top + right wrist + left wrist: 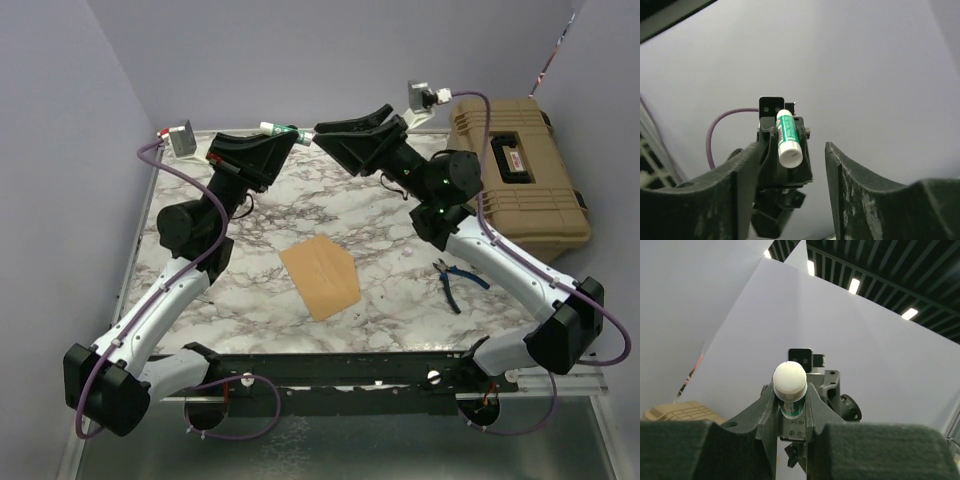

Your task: Place the letter into the envelope and seal it

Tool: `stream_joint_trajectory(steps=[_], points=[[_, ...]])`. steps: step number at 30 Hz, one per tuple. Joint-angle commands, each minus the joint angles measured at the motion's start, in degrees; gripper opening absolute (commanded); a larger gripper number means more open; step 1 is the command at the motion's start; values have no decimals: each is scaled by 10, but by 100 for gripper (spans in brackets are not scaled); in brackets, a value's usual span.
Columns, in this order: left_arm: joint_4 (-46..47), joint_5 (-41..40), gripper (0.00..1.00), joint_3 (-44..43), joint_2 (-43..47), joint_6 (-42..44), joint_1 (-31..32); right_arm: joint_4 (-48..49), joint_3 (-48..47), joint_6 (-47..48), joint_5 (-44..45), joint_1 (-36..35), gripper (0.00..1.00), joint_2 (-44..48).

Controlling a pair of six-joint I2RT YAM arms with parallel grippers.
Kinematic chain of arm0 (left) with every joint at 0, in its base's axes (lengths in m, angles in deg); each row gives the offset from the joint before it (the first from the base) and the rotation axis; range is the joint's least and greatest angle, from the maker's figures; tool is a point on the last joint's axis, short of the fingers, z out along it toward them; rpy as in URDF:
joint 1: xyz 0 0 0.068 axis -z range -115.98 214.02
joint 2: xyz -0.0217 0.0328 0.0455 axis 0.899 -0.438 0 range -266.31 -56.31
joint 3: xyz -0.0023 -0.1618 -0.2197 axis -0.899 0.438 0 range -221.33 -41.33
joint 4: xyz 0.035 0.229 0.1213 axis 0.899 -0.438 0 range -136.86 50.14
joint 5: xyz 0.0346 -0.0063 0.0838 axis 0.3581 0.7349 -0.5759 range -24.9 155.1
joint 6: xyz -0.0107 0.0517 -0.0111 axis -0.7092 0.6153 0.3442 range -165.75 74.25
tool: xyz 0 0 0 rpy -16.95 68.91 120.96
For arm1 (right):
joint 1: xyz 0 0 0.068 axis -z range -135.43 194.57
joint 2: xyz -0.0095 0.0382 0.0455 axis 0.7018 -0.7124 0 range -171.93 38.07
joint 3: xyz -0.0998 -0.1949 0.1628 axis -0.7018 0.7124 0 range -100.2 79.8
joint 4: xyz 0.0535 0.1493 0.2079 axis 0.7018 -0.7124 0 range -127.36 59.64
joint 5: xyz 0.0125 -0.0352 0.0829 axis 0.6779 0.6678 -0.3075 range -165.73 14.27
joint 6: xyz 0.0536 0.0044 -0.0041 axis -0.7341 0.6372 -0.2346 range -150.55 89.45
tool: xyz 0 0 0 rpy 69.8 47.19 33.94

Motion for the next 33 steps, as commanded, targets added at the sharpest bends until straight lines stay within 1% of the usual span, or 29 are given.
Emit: stream_joint_trajectory(steps=[1, 3, 4, 7, 9, 12, 15, 17, 20, 22, 29, 33], points=[[-10, -11, 0, -23, -2, -85, -5, 42, 7, 287, -17, 10, 65, 66], [-11, -15, 0, -18, -4, -125, -5, 26, 18, 403, -47, 10, 70, 79], [-12, -19, 0, -14, -4, -144, -5, 16, 18, 456, -68, 10, 70, 79], [-22, -38, 0, -1, -6, -198, -5, -41, -7, 571, -136, 10, 71, 66], [-29, -36, 0, -1, -13, -224, -4, -72, -25, 618, -163, 10, 70, 55], [-44, -17, 0, -11, -27, -256, -5, -80, -36, 659, -158, 10, 71, 40], [-49, -3, 0, -17, -36, -271, -5, -74, -47, 671, -145, 10, 69, 24], [-53, -3, 0, -15, -36, -266, -4, -70, -54, 665, -149, 10, 65, 14], [-65, -4, 0, -15, -34, -259, -5, -65, -64, 651, -163, 10, 56, 2], [-66, -4, 0, -17, -32, -254, -5, -76, -70, 656, -166, 10, 52, -3], [-72, 3, 0, -21, -34, -253, -5, -86, -78, 666, -161, 10, 50, -17], [-71, -4, 0, -24, -30, -250, -6, -107, -94, 668, -161, 10, 50, -31]])
